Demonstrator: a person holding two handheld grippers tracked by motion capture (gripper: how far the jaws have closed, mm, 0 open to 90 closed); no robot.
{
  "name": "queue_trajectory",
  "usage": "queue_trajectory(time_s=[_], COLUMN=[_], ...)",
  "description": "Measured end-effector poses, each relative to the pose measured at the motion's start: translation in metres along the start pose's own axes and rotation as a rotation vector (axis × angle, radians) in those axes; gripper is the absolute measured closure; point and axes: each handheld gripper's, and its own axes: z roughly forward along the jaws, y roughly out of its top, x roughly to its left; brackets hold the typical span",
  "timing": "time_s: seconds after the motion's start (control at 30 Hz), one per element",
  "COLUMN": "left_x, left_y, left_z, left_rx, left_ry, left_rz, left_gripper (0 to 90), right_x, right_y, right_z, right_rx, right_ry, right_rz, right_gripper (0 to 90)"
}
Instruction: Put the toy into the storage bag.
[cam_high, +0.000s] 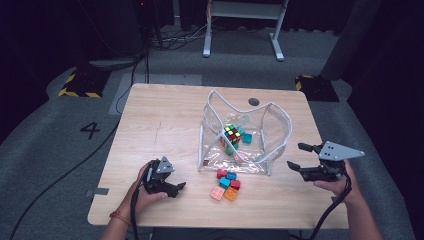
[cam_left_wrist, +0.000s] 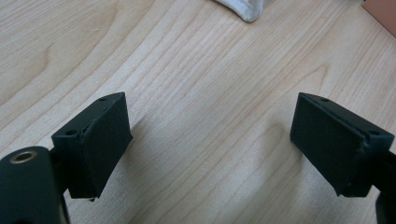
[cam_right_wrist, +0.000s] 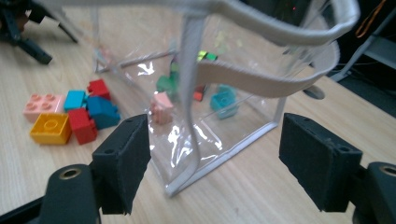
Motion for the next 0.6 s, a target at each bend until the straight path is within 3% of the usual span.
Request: queue_trajectory(time_s=[0.33, 0.53, 0.6], left_x=[0.0, 0.0, 0.0], left_y=[0.0, 0.0, 0.0], left_z=[0.0, 0.0, 0.0], left_rx=[-0.001, -0.001, -0.001], left_ry=[0.002, 0.003, 0.004], left_rz=[-0.001, 0.0, 0.0], left_gripper=[12.4, 12.3, 12.3], right_x=[0.025, 0.046, 0.054], right_y=[-0.015, -0.025, -0.028], right_z=[0.013, 0.028, 0.037], right_rx=[0.028, 0.042, 0.048], right_ry=[0.032, 0.103, 0.129], right_rz=[-0.007, 0.003, -0.016], right_gripper=[27.3, 31.8, 34.4])
